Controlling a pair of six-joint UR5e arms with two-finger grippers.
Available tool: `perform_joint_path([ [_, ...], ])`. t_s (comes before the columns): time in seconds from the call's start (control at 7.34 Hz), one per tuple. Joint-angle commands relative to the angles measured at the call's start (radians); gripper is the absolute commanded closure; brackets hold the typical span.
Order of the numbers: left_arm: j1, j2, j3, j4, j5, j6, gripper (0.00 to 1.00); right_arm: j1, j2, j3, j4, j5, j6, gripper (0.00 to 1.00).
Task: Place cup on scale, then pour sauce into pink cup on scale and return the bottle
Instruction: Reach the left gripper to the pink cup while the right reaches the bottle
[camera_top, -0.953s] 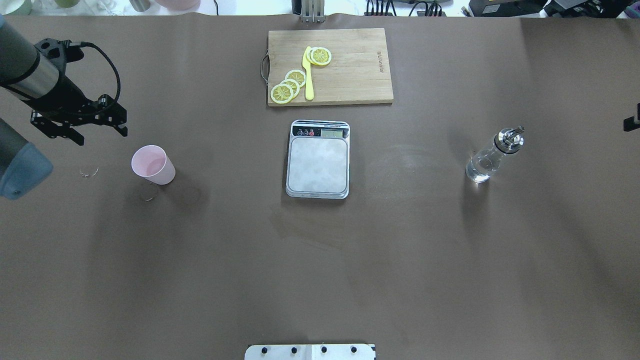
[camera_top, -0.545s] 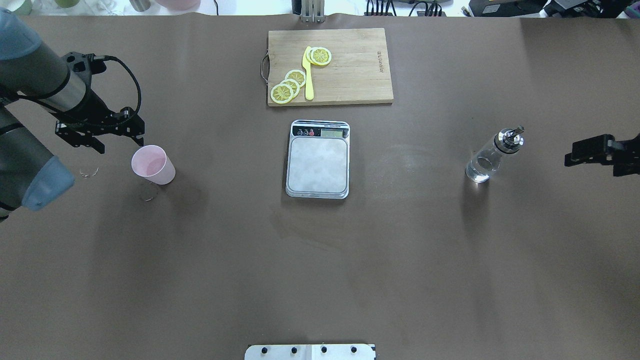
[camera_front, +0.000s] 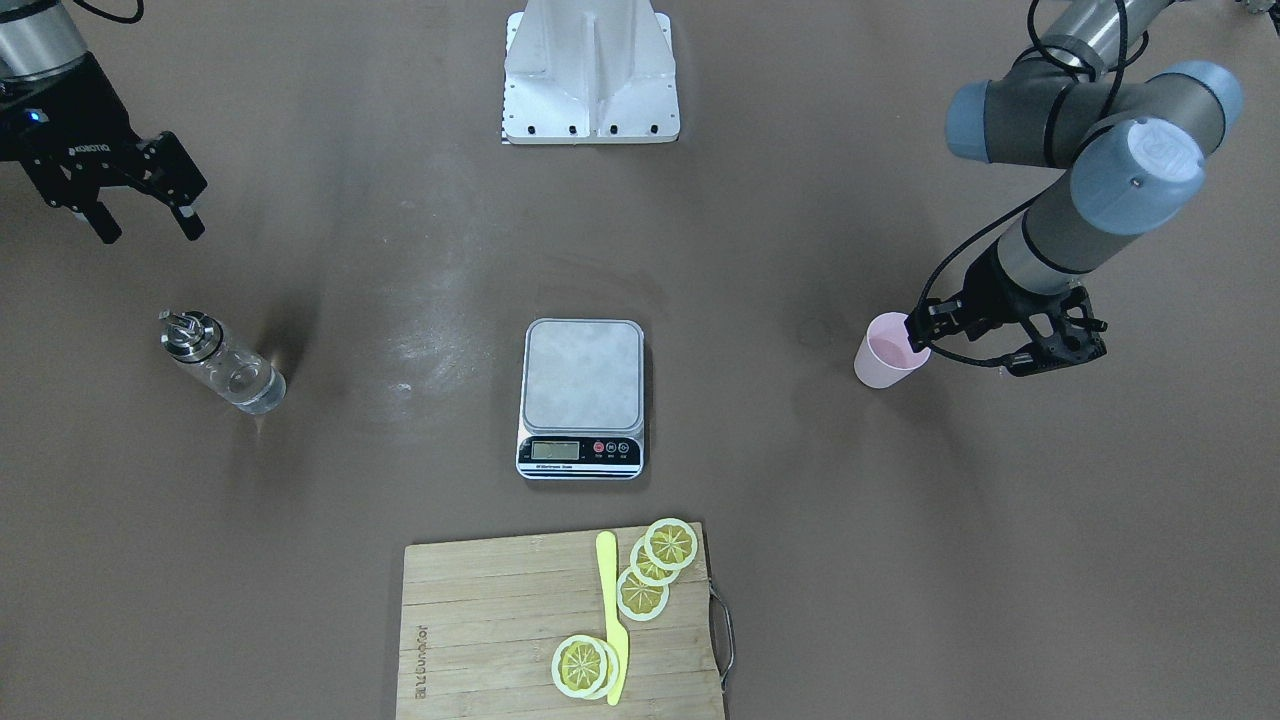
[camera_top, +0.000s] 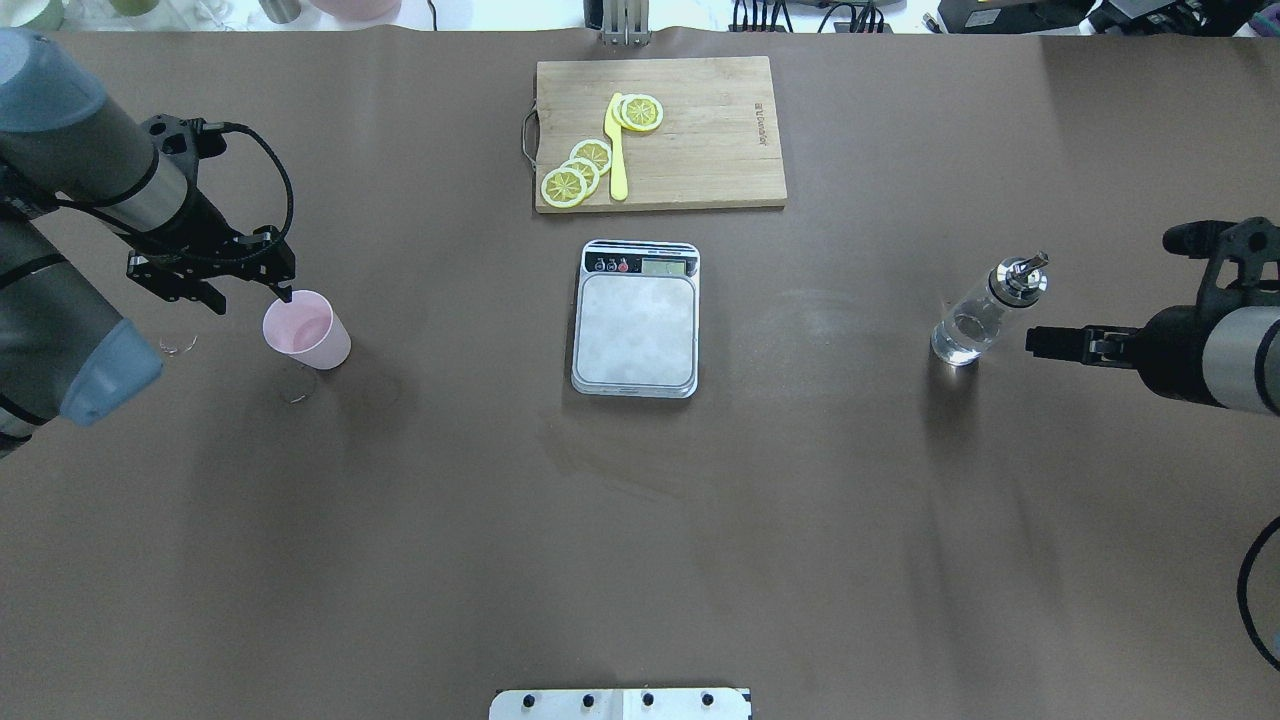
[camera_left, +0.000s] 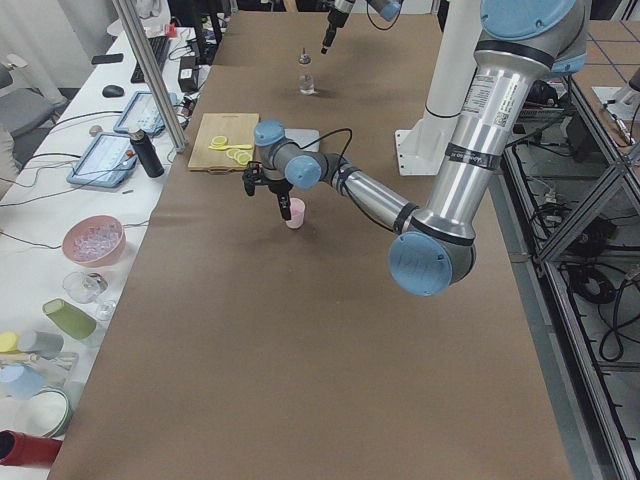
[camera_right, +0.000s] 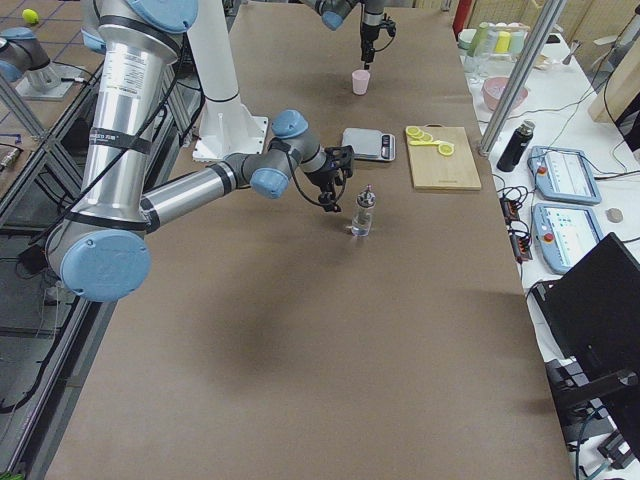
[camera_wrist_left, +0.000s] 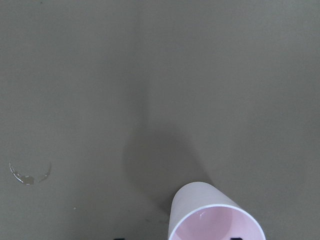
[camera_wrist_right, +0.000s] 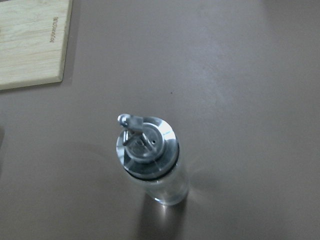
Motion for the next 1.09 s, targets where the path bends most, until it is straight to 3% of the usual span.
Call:
perform_joint_path([
  [0.0, 0.012, -0.017, 0.047, -0.038, 0.000, 0.000, 0.26, -0.088, 0.004, -0.089, 0.137, -0.190, -0.030, 0.00],
  [0.27, 0.018, -0.031, 0.058, -0.038, 0.000, 0.001, 0.31, -0.129, 0.027, -0.116, 0.191, -0.326, -0.073, 0.00],
  [0.54, 0.023, -0.030, 0.057, -0.038, 0.000, 0.003, 0.33, -0.186, 0.076, -0.237, 0.302, -0.454, -0.085, 0.00],
  [0.95, 0.026, -0.019, 0.046, -0.039, 0.000, 0.000, 0.33, -0.232, 0.113, -0.354, 0.406, -0.551, -0.099, 0.00],
])
